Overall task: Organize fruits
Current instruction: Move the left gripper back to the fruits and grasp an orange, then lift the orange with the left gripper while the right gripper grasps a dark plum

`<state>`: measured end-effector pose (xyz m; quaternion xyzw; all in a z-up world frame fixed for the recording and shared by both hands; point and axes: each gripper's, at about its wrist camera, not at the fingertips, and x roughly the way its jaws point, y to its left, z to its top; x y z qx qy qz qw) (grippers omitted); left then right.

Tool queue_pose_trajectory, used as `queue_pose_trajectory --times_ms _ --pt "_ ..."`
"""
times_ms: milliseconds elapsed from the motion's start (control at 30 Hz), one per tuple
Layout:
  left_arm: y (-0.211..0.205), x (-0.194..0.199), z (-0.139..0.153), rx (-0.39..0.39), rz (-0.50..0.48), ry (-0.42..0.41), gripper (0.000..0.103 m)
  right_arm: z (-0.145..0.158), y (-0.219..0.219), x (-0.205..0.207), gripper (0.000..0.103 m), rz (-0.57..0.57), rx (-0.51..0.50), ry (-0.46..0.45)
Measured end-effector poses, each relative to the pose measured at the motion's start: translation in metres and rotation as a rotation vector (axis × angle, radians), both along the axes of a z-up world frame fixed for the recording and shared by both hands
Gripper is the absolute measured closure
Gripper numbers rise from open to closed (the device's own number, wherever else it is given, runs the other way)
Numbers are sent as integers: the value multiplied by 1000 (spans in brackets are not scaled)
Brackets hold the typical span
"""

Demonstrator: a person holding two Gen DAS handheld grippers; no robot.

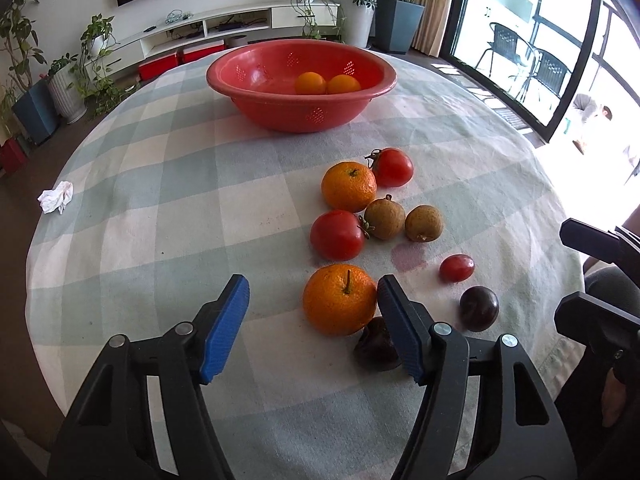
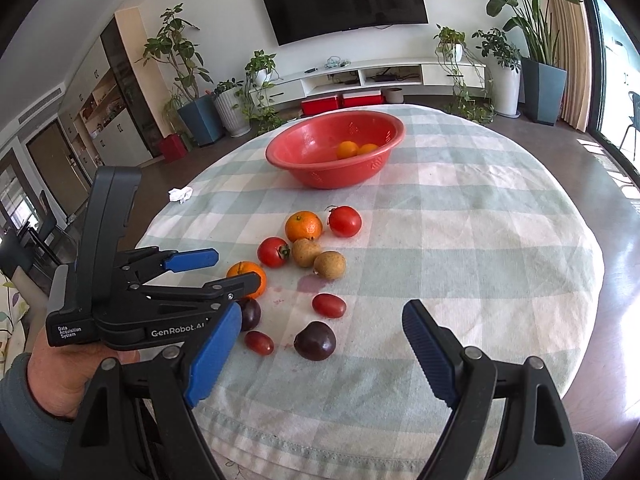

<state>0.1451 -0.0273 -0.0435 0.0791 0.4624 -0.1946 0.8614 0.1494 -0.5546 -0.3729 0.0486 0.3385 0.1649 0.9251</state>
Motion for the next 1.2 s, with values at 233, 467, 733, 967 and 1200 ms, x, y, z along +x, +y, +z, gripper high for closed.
queue_pose_trajectory --times_ms 233,467,733,967,1200 --pt "-7 3 -4 23 -30 28 37 -2 0 -1 18 5 3 0" --pt "-9 5 -8 12 -41 35 38 -3 -1 -2 18 0 8 -5" --pt "-7 4 -3 -42 -62 28 64 -3 -1 -3 18 -2 5 -4" --pt "0 -1 -2 -60 -66 14 66 -3 -3 -5 18 -12 -16 4" --pt "29 -8 4 -108 -31 -5 67 -14 5 -1 29 -2 -83 41"
